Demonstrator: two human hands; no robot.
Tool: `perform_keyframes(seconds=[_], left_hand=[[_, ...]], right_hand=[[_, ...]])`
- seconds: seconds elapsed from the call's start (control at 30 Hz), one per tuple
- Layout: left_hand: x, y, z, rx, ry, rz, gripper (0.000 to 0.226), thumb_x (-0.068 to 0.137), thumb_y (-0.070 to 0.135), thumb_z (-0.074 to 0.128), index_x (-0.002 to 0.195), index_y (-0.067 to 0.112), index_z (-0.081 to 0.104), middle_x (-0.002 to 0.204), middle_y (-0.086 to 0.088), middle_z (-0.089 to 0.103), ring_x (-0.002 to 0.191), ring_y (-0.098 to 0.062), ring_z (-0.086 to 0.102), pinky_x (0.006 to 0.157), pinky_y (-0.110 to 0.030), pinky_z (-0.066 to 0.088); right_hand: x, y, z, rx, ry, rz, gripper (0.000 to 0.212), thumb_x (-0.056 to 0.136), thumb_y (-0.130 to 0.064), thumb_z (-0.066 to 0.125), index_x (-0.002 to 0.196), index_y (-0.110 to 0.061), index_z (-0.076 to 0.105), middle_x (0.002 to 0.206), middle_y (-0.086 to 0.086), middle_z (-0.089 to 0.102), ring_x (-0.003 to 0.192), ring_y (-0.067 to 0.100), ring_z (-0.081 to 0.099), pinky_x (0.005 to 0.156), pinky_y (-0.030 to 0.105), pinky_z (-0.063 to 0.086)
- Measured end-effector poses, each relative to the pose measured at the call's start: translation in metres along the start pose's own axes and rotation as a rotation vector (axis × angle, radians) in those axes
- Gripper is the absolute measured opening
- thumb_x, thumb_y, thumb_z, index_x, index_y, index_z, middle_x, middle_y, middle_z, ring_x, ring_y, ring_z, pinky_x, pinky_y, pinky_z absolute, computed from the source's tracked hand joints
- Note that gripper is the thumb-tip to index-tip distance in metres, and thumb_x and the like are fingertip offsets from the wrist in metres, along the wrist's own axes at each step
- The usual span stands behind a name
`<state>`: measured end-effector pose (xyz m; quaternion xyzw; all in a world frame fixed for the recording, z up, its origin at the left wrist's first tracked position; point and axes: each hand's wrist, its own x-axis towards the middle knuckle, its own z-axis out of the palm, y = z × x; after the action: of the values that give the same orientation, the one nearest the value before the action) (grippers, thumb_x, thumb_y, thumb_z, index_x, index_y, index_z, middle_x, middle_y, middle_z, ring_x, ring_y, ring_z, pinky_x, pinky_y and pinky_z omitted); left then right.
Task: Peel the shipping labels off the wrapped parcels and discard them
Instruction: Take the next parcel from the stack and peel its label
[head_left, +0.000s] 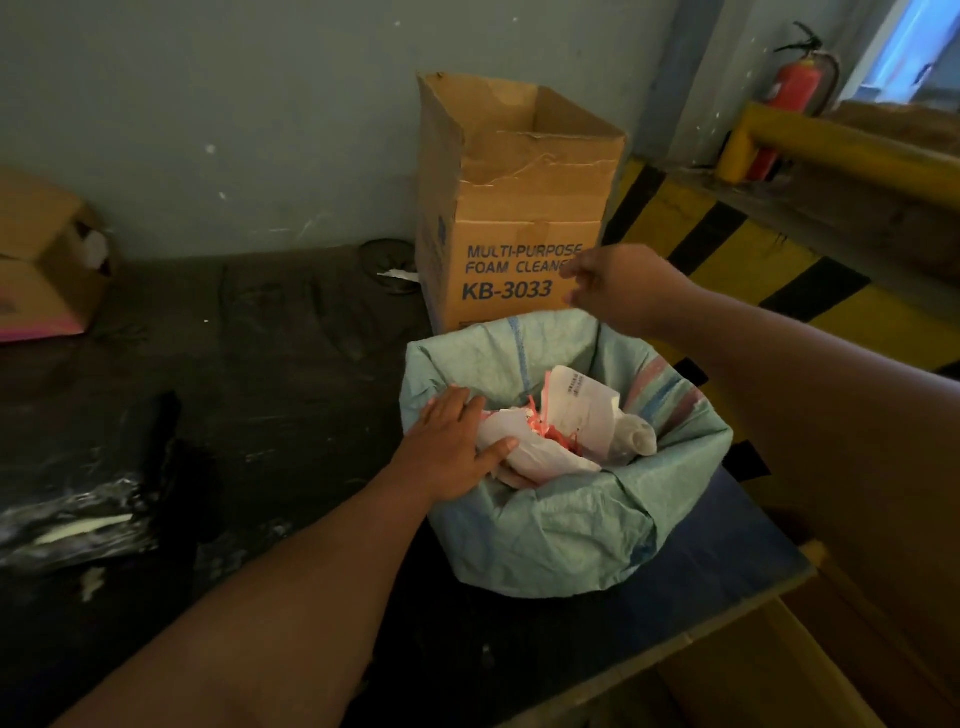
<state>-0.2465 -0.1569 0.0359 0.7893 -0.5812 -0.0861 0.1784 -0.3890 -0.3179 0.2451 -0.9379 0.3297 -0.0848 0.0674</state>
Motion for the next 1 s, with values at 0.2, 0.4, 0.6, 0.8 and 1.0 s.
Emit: perform_keyframes(seconds=[0.2, 0.4, 0.6, 0.8, 1.0], left_hand=[[-0.045, -0.063, -0.042, 0.007, 0.041, -0.14, 0.08, 0.096, 0.066, 0.044, 0.158, 0.02, 0.024, 0.168, -0.009, 0.014, 0.155, -0.027, 0.012, 0.124, -0.051, 0.011], [-0.135, -0.182, -0.088, 0.109, 0.054, -0.475, 0.084, 0.096, 0.068, 0.041, 0.16, 0.019, 0.018, 0.169, -0.01, 0.008, 0.156, -0.027, 0.004, 0.124, -0.051, 0.009], [-0.228, -0.29, -0.118, 0.1, 0.085, -0.714, 0.084, 0.097, 0.066, 0.043, 0.161, 0.02, 0.014, 0.169, -0.01, 0.003, 0.156, -0.028, -0.003, 0.125, -0.052, 0.009], [-0.303, -0.361, -0.112, 0.057, 0.055, -0.769, 0.088, 0.096, 0.066, 0.043, 0.162, 0.023, 0.005, 0.17, -0.008, -0.003, 0.156, -0.025, -0.005, 0.125, -0.05, 0.007], [-0.328, -0.4, -0.086, -0.052, 0.045, -0.755, 0.088, 0.095, 0.069, 0.04, 0.161, 0.026, 0.0, 0.17, -0.005, -0.002, 0.155, -0.022, -0.004, 0.125, -0.047, 0.008]], right_hand=[[0.019, -0.071, 0.037, -0.023, -0.194, -0.144, 0.053, 0.092, -0.043, 0.062, 0.137, -0.017, 0.054, 0.126, 0.012, 0.064, 0.119, 0.032, 0.057, 0.097, 0.032, 0.042], [0.034, -0.17, 0.098, 0.034, -0.326, -0.247, 0.055, 0.093, -0.045, 0.059, 0.14, -0.019, 0.05, 0.133, 0.004, 0.061, 0.121, 0.023, 0.058, 0.089, 0.022, 0.038], [0.05, -0.286, 0.176, 0.145, -0.487, -0.287, 0.059, 0.09, -0.049, 0.061, 0.142, -0.023, 0.048, 0.13, 0.007, 0.06, 0.118, 0.022, 0.058, 0.094, 0.028, 0.042], [0.049, -0.39, 0.257, 0.261, -0.563, -0.274, 0.059, 0.092, -0.048, 0.059, 0.145, -0.028, 0.043, 0.135, 0.009, 0.058, 0.12, 0.022, 0.057, 0.095, 0.028, 0.044], [0.055, -0.449, 0.311, 0.38, -0.442, -0.099, 0.051, 0.097, -0.051, 0.048, 0.145, -0.041, 0.036, 0.143, 0.013, 0.038, 0.121, 0.029, 0.054, 0.102, 0.04, 0.045]])
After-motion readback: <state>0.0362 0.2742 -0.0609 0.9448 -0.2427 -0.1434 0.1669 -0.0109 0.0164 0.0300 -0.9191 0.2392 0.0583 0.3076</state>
